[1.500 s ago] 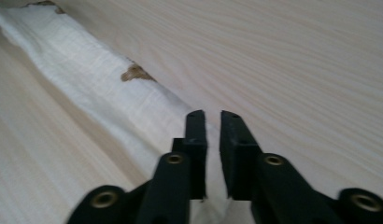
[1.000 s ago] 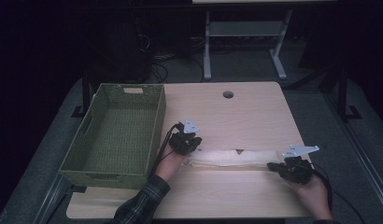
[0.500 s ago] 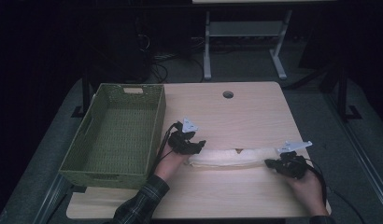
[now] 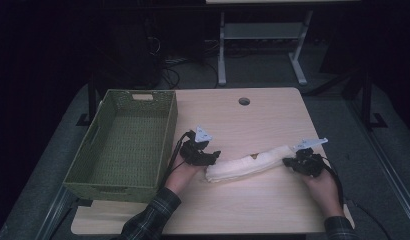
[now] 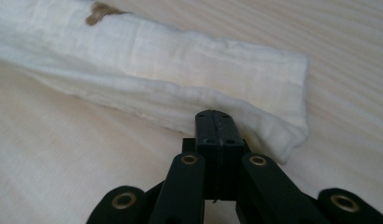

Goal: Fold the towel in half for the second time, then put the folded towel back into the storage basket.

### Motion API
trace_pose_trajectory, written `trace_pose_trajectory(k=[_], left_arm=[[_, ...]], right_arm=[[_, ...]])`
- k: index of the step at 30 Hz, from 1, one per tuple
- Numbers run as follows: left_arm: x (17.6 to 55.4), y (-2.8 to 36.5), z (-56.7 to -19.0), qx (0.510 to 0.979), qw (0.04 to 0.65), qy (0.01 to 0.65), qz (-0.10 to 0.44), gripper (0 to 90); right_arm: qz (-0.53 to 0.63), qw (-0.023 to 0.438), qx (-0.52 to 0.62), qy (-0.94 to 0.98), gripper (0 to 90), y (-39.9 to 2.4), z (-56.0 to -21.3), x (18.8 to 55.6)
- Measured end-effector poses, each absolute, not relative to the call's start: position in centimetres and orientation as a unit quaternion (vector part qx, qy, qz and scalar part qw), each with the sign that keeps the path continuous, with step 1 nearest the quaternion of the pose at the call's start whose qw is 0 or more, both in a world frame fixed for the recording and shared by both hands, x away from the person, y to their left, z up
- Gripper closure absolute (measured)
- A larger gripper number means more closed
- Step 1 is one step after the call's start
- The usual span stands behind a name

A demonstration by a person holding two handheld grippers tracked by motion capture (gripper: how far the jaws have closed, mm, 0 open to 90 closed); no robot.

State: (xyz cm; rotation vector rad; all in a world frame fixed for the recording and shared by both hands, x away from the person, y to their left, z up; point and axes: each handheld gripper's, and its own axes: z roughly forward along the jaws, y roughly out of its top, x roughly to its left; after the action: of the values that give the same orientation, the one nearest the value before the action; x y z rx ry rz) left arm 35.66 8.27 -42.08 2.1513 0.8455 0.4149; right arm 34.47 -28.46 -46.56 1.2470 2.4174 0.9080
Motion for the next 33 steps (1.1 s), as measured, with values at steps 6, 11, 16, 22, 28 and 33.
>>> trace_pose_trajectory(k=[6, 11, 16, 22, 28, 33], left_arm=[[35.7, 8.2, -42.2, 0.850, 0.380, 0.328, 0.160, 41.9], [35.6, 8.2, -42.3, 0.850, 0.381, 0.329, 0.158, 42.0], [35.6, 8.2, -42.3, 0.852, 0.377, 0.326, 0.157, 42.2], [35.6, 8.1, -42.8, 0.858, 0.371, 0.323, 0.147, 47.2], [35.8, 7.9, -43.8, 0.872, 0.337, 0.330, 0.130, 81.9], [35.2, 7.3, -45.0, 0.890, 0.306, 0.322, 0.099, 89.6]], right_arm=[[0.315, 0.135, 0.437, 0.831, 90.0, -27.9, -46.6, 37.0], [0.322, 0.133, 0.440, 0.828, 90.0, -26.9, -46.7, 39.0], [0.324, 0.132, 0.437, 0.829, 90.0, -25.7, -46.8, 40.9], [0.335, 0.132, 0.442, 0.822, 89.9, -24.7, -47.0, 42.4], [0.349, 0.148, 0.442, 0.813, 89.8, -25.4, -45.5, 41.8], [0.349, 0.159, 0.440, 0.812, 89.7, -26.1, -44.7, 41.5]])
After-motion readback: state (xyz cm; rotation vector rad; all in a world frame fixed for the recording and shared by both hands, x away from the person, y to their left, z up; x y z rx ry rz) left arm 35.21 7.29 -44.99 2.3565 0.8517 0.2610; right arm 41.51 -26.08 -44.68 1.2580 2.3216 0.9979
